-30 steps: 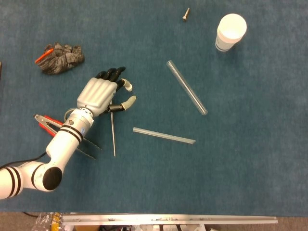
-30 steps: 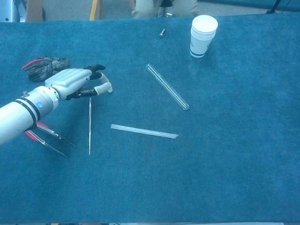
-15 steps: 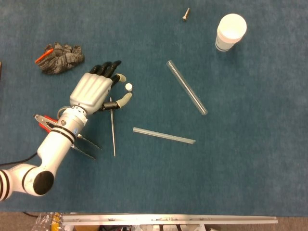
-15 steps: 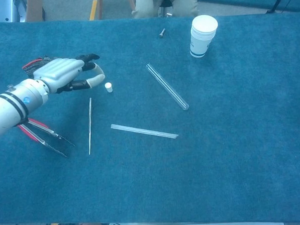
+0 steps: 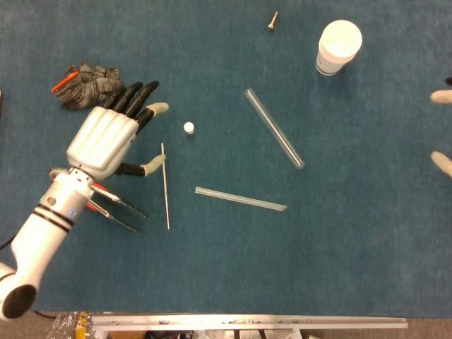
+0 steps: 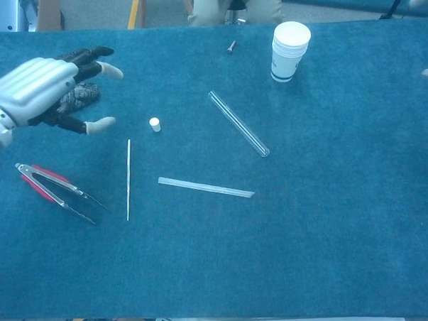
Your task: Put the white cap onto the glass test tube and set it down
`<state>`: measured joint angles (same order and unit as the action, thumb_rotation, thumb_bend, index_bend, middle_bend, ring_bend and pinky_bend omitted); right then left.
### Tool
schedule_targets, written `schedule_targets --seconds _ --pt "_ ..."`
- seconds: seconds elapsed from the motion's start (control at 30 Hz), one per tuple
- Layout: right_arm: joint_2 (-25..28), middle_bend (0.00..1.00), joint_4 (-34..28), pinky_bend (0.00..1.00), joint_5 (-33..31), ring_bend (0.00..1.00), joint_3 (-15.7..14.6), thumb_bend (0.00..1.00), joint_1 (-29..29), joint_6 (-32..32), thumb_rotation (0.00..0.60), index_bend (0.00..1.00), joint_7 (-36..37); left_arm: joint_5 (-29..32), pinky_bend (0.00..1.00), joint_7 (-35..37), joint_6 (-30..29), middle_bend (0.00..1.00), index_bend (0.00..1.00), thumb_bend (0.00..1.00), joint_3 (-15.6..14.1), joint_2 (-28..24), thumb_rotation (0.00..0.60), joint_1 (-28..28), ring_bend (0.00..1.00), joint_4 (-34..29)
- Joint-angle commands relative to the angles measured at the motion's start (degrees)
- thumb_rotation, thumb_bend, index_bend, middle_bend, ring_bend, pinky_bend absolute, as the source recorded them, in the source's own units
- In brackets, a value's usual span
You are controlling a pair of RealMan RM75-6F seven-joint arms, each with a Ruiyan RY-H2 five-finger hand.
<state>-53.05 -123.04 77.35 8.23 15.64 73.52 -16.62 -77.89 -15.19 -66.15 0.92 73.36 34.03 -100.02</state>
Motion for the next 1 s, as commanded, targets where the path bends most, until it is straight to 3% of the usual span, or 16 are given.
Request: schedule_targets --seconds 0.03,0.3,0.67,1.0 --pt "-3.86 0.27 -0.28 0.41 -4.71 0.19 2.12 0.09 4.62 -2.54 0.600 0.36 -8.55 -5.01 0.01 1.67 -3.07 0.00 0.17 0.26 -1.98 -2.82 0.371 -2.43 0.00 -2.38" --pt "-10.62 0.29 -0.40 0.41 -14.35 0.21 3.95 0.05 12.64 -4.98 0.600 0.45 -24.39 -12.73 0.01 2.00 -8.05 0.00 0.17 0.26 -4.45 -7.28 0.396 -5.89 0.00 -5.88" --pt "-20.91 0.28 2.51 0.35 -26.12 0.16 4.65 0.01 23.58 -5.20 0.600 0.47 -39.52 -18.17 0.01 2.39 -11.51 0.00 0.17 0.26 -6.43 -11.33 0.396 -9.83 0.00 -7.97" --pt "-31.42 0.26 11.19 0.35 -28.68 0.15 2.34 0.01 30.71 -3.04 0.600 0.47 -49.22 -21.63 0.01 3.75 -12.84 0.00 0.17 0.26 -7.12 -12.59 0.395 -12.05 0.00 -7.99"
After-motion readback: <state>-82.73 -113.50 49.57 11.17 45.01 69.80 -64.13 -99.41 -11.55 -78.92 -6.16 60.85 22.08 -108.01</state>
